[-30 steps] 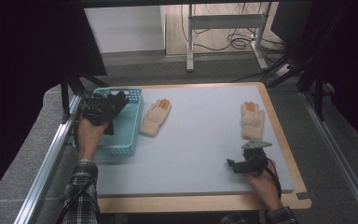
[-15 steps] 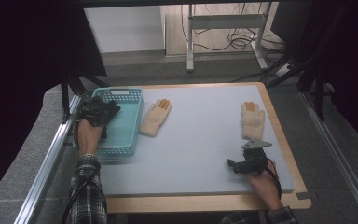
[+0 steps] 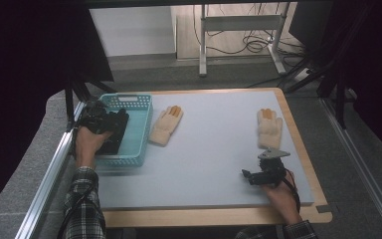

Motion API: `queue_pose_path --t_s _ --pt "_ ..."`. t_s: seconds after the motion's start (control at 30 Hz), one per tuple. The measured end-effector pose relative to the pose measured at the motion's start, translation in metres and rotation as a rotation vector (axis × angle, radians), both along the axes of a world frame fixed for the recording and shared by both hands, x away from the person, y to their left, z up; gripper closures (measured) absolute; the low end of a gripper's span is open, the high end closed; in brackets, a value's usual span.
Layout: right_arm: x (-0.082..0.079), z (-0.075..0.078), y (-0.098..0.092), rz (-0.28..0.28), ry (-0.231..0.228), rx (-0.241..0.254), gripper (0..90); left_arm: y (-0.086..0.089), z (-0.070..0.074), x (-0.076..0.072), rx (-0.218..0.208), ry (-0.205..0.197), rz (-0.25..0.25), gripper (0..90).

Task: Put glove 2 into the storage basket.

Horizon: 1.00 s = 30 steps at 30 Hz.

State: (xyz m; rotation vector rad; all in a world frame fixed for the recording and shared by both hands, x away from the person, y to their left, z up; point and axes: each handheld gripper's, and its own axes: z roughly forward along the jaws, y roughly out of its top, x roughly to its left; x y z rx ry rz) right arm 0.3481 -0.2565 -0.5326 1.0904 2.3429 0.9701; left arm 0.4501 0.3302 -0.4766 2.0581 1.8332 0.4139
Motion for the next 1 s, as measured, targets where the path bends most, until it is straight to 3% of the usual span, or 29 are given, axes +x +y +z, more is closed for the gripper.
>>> queue_pose_path --t_s 0.13,0.17,0.2,0.23,0.3,0.33,0.37,0.4,0.5,0.7,0.83,1.0 --pt "0.000 0.000 0.000 0.000 0.000 0.000 9.8 0.003 0.010 -0.009 -0.089 -0.077 -0.062 4.8" --pt "0.000 0.000 0.000 0.000 0.000 0.000 9.8 0.000 0.014 -0.015 -0.142 -0.120 -0.126 4.5" --pt "0.000 0.000 0.000 0.000 0.000 0.000 9.8 -0.003 0.015 -0.018 -0.156 -0.140 -0.166 4.1" --pt "0.000 0.000 0.000 0.000 0.000 0.000 9.8 -0.003 0.015 -0.018 -0.156 -0.140 -0.166 3.4" --pt "0.000 0.000 0.000 0.000 0.000 -0.001 9.8 -0.014 0.015 -0.027 -0.146 -0.195 -0.270 2.6" --pt "0.000 0.000 0.000 0.000 0.000 -0.001 9.8 -0.014 0.015 -0.027 -0.146 -0.195 -0.270 2.4" --pt "0.000 0.000 0.000 -0.001 0.000 -0.001 9.8 -0.023 0.015 -0.033 -0.150 -0.237 -0.332 1.3" --pt "0.000 0.000 0.000 0.000 0.000 -0.001 9.8 -0.023 0.015 -0.033 -0.150 -0.237 -0.332 1.1" --pt "0.000 0.000 0.000 0.000 0.000 -0.001 9.8 -0.039 0.017 -0.044 -0.180 -0.305 -0.420 0.5" --pt "0.000 0.000 0.000 0.000 0.000 -0.001 9.8 -0.062 0.022 -0.056 -0.176 -0.349 -0.503 0.2" --pt "0.000 0.000 0.000 -0.001 0.000 -0.001 9.8 -0.084 0.027 -0.070 -0.214 -0.401 -0.573 0.0" --pt "0.000 0.000 0.000 -0.001 0.000 -0.001 9.8 -0.103 0.030 -0.081 -0.218 -0.430 -0.621 0.0"
